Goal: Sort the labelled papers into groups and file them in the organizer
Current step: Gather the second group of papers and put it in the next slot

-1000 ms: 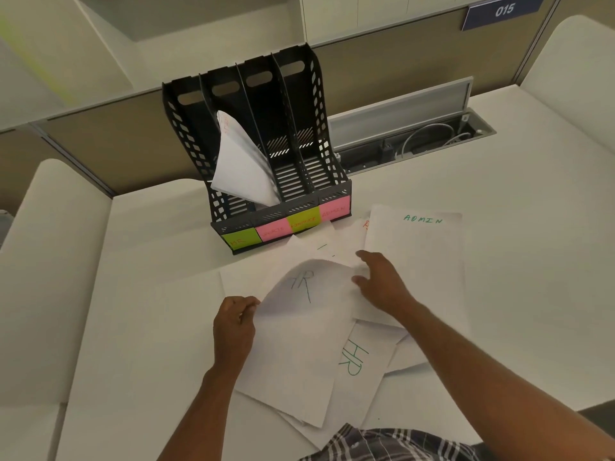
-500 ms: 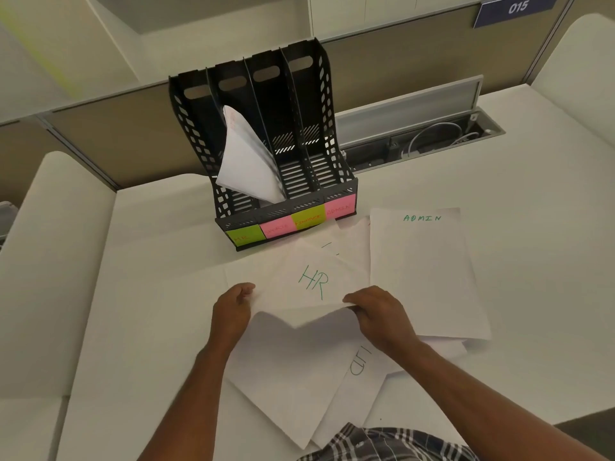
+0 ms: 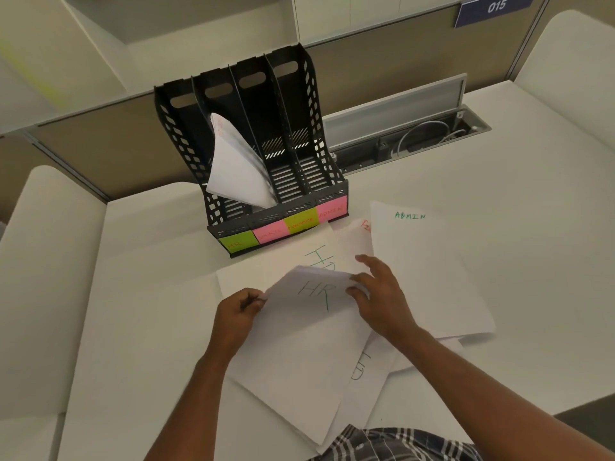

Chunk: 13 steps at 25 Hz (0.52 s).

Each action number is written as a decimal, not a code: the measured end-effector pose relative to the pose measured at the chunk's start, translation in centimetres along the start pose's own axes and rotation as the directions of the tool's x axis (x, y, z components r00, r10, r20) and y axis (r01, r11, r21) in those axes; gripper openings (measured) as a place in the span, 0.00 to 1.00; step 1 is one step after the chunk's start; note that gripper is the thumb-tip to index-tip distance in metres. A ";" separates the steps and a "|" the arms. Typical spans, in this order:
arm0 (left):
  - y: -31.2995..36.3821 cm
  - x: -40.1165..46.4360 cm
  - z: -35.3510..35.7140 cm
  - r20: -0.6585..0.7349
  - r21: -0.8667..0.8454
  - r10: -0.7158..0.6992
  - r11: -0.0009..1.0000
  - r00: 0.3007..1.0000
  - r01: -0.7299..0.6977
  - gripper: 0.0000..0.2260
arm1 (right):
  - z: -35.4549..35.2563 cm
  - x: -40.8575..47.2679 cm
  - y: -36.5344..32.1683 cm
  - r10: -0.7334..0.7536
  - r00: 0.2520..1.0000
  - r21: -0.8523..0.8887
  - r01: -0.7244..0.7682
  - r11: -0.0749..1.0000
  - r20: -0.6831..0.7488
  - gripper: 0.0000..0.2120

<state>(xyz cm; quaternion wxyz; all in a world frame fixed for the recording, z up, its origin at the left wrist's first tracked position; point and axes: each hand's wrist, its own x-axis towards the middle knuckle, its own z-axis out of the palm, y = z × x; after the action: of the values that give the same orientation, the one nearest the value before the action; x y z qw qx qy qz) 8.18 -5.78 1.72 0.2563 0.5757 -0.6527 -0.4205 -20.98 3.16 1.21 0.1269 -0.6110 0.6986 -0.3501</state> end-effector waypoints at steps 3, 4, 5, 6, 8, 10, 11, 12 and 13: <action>-0.9 -1.3 0.1 -0.116 -0.054 -0.046 0.998 0.992 0.040 0.09 | -0.3 0.6 -0.5 -0.121 0.992 0.010 0.122 0.993 -0.038 0.08; -1.0 -1.5 0.1 -0.154 -0.062 -0.066 0.996 0.986 0.057 0.08 | -0.3 0.6 -0.8 -0.176 0.983 0.004 0.176 0.984 -0.054 0.08; -0.9 -1.6 0.3 -0.183 -0.066 -0.080 0.995 0.980 0.069 0.07 | -0.3 0.5 -1.2 -0.214 0.974 -0.005 0.214 0.977 -0.074 0.07; -0.9 -1.6 0.4 -0.205 -0.067 -0.095 0.994 0.974 0.083 0.06 | -0.2 0.3 -1.5 -0.238 0.967 -0.017 0.238 0.971 -0.095 0.06; -0.8 -1.4 0.5 -0.241 -0.074 -0.130 0.991 0.962 0.116 0.07 | -0.1 -0.1 -2.1 -0.255 0.958 -0.034 0.253 0.967 -0.134 0.10; -0.8 -1.2 0.5 -0.257 -0.073 -0.149 0.988 0.955 0.135 0.08 | -0.1 -0.4 -2.4 -0.280 0.945 -0.033 0.278 0.960 -0.169 0.14; -0.8 -1.0 0.5 -0.256 -0.084 -0.160 0.986 0.954 0.142 0.08 | -0.2 -0.5 -2.4 -0.299 0.935 -0.030 0.299 0.954 -0.193 0.13; -0.8 -0.9 0.4 -0.253 -0.107 -0.174 0.983 0.952 0.152 0.08 | -0.4 -0.6 -2.4 -0.319 0.923 -0.026 0.321 0.947 -0.216 0.13; -0.8 -0.7 0.3 -0.257 -0.134 -0.195 0.977 0.947 0.165 0.09 | -0.6 -0.7 -2.3 -0.341 0.909 -0.019 0.346 0.938 -0.240 0.14</action>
<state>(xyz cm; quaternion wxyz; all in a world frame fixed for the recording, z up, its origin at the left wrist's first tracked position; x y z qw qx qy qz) 8.55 -5.07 0.98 0.3345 0.6695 -0.5322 -0.3958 -19.40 4.03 2.90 -0.0145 -0.6759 0.5863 -0.4463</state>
